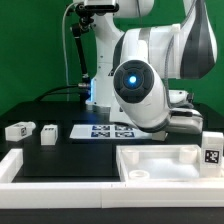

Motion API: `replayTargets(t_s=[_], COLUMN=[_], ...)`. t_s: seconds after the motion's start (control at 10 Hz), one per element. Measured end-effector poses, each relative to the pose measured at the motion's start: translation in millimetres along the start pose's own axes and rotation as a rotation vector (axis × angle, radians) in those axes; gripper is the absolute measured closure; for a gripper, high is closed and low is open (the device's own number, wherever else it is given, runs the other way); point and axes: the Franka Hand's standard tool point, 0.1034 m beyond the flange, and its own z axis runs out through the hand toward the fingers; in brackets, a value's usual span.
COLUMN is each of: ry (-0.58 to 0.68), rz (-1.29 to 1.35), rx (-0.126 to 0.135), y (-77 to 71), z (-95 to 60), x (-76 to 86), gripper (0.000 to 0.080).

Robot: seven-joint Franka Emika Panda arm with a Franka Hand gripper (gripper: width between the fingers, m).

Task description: Assemble square table

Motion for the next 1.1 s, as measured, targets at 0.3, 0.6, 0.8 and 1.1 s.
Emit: replayTargets(t_s=[0.3,0.6,0.8,1.1], ry=[0.000,0.090,0.142,0.317], rz=[0.001,-0.064,-0.083,-0.096], rx=[0.001,-0.026,-0.010,-0.003], y=[0.5,-2.8,-1.1,-6.3], z=[-0.3,-70.0,-92.1,-97.4], x=[0.2,-20.7,-43.9,-31.0], gripper=[0.0512,0.0511,0.0511,0.0511])
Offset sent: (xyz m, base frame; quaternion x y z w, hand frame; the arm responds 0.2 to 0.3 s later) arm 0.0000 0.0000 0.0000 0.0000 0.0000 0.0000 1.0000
